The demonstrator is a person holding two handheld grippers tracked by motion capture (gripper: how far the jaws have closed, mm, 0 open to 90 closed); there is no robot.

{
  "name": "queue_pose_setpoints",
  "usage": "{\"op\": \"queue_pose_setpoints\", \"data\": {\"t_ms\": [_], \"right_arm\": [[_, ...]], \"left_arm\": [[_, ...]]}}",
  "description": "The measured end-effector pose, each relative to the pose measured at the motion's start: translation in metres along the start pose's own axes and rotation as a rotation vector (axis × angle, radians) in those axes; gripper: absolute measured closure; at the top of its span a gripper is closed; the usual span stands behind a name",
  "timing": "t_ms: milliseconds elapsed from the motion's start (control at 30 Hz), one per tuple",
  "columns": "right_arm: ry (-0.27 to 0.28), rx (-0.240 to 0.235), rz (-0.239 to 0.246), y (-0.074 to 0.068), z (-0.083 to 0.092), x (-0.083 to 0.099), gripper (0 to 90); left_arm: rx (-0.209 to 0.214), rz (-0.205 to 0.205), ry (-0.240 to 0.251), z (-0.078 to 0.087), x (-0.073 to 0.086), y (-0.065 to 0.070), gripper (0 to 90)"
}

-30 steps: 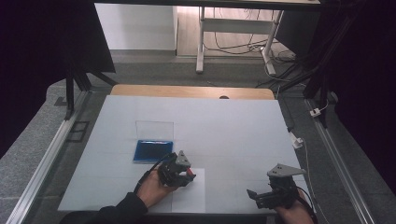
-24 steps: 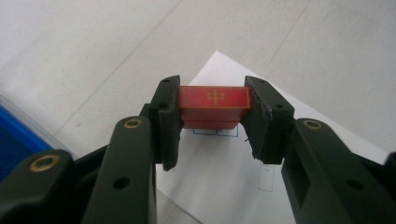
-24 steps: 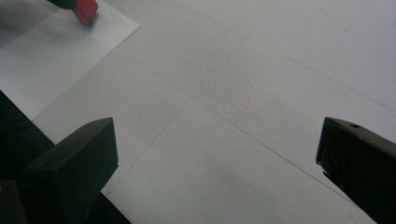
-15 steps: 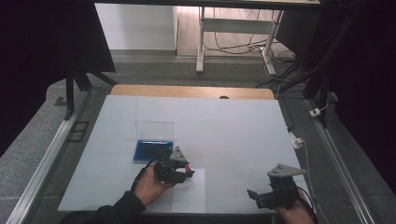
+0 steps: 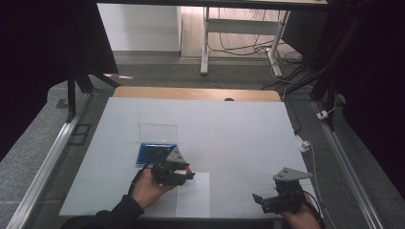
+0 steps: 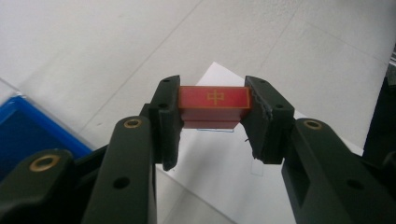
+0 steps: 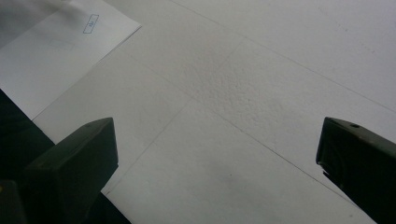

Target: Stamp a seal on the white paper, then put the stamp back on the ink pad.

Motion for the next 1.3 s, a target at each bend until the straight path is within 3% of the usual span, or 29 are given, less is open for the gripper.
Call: {"op": "queue_pose_setpoints", "data": {"t_ms": [267, 467, 1300], "right_arm": [[0.001, 0.000, -0.001, 0.000, 0.001, 0.001, 0.0], [-0.001, 0.002, -0.002, -0.001, 0.001, 0.001, 0.0], [-0.004, 0.003, 0.003, -0.001, 0.000, 0.001, 0.0]], "left_arm": [[0.001, 0.010, 0.017, 0.010, 0.000, -0.012, 58.2], [-0.021, 0.010, 0.010, 0.014, 0.002, -0.022, 58.2], [-0.115, 0.104, 0.032, 0.029, 0.009, -0.069, 58.2]]}}
Point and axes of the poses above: each handheld gripper's, and its own axes: z roughly backward along the jaws, x roughly out of its underside, y roughly to its right, the point moved 9 cm from there along -z, roughly forward along the jaws, and after that the axes turned 7 degrees about -x, right-handed, at the moved point
